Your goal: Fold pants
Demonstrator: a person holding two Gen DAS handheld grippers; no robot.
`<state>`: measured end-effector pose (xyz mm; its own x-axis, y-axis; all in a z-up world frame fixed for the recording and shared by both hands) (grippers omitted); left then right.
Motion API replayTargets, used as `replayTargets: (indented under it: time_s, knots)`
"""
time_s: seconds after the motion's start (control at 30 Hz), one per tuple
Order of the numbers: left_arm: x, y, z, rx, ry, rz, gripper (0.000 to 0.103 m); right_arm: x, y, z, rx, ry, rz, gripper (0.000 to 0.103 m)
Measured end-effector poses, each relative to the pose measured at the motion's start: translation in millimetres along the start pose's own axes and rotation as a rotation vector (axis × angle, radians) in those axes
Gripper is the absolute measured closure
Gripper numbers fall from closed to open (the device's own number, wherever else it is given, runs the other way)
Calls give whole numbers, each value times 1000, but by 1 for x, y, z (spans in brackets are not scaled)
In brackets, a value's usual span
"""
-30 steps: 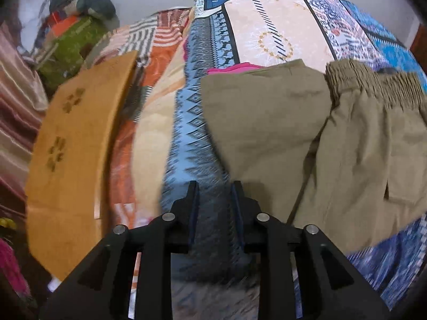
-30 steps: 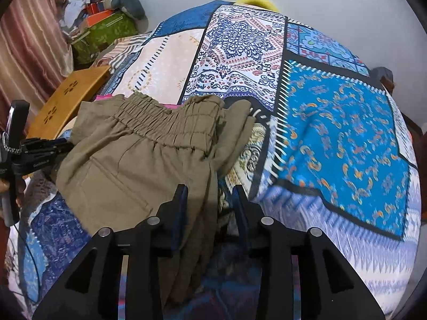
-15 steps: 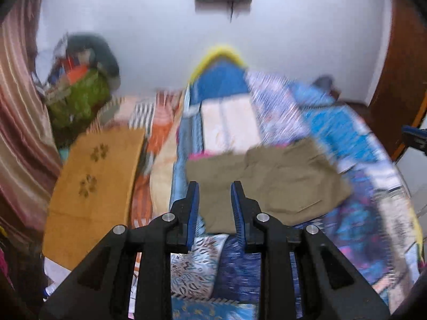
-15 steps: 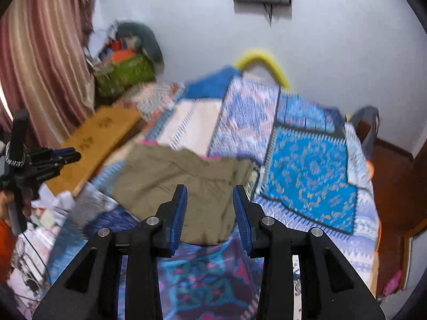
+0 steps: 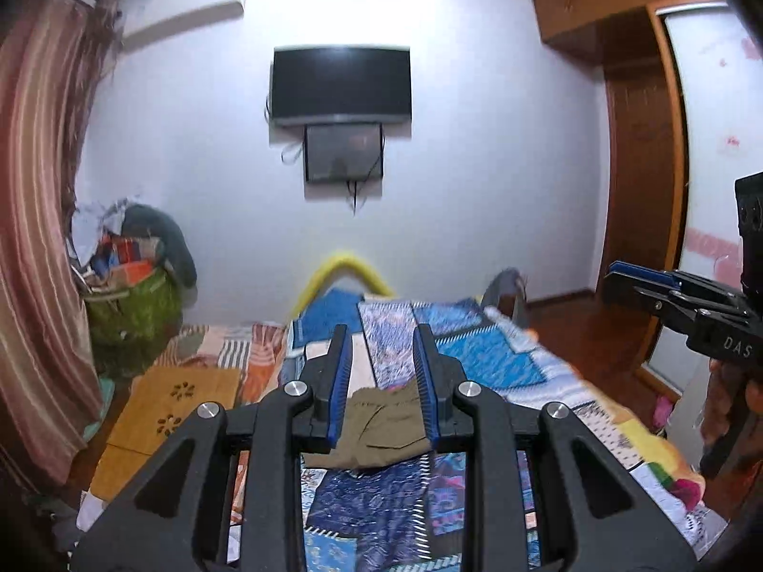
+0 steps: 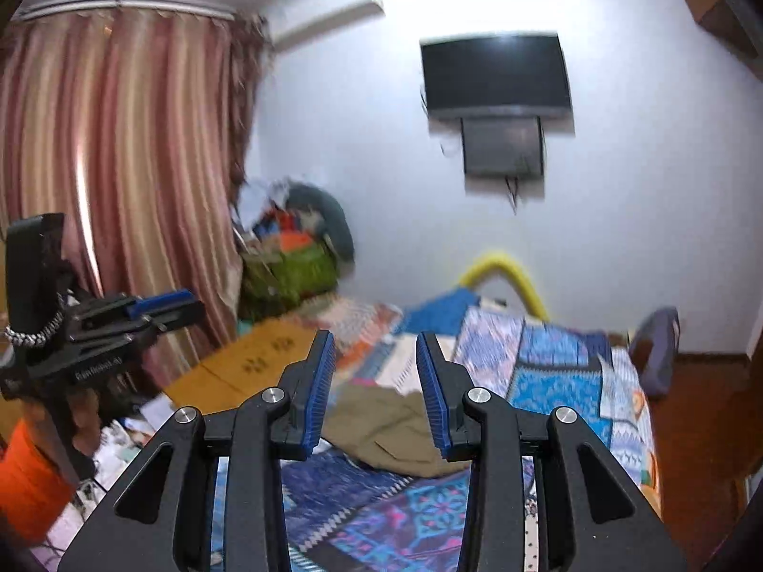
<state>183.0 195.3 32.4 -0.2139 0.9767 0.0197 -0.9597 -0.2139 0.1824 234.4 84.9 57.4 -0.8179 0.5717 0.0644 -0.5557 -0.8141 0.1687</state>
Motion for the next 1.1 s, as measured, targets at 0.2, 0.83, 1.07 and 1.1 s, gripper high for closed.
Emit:
replayTargets:
  time_s: [0.2,0.83,1.07,1.1]
  knots:
    - [-20,63,-1,-78,29,-19,76,41,45,2,-105,31,11,71]
    - [-30,114,-25,-143,39,42,1,50,78,-14,-171,16,-106,0]
    - [-31,111,-31,-135,20,40,1,53,82,-22,-160,5,-103,0]
    - [-31,111,-32,-134,18,42,1,53,85,-25,-160,3,-102,0]
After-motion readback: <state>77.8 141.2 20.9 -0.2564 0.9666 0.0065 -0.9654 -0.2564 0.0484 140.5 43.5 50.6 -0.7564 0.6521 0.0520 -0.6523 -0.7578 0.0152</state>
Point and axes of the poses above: each gripper's, at about its wrist camera, not at the fingertips, and y roughly against the way its jaws point, x to its left, z to its top, the point moved 10 cm from there along -y, roughly the way its jaws point, and after that the axes turned 5 degrees about -x, right-handed, at the moved point
